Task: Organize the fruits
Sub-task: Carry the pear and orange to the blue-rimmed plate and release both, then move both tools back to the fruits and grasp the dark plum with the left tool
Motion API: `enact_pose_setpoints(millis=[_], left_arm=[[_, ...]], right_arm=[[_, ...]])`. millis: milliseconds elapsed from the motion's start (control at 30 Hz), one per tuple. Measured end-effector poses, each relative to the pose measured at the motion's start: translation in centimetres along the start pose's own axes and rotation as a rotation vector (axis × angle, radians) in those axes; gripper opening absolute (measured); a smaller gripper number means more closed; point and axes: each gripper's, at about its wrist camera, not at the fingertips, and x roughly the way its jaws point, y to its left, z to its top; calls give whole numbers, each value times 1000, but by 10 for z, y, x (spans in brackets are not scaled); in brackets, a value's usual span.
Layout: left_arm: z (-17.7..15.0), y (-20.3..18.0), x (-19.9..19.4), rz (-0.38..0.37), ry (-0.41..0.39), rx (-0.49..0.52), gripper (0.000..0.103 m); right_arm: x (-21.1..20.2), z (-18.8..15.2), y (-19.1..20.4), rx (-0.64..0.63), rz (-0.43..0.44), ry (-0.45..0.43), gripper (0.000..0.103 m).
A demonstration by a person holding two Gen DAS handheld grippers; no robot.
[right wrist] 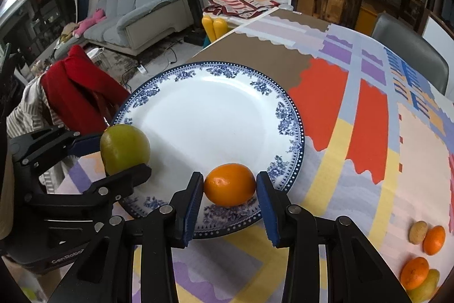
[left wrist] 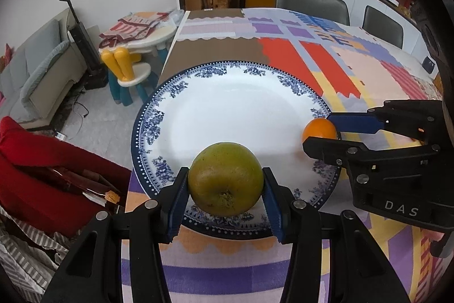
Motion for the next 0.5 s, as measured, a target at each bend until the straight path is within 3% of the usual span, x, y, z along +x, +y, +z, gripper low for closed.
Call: enact_pose_setpoints(millis=[233,300,367,500], left_arm=[[1,1,3,-4,14,-8,49],[2,0,1,9,8,-6,52],[2,-1,-3,37,-5,1,63],[1,-4,-18,75,-19,11,63]], right_arm=[[7,2,-1,0,2,11,40],[8,2,-2,-1,1,9,40],[7,1,-2,1,4,3,41],[-9,-4,-5,11,-27,-37,47]])
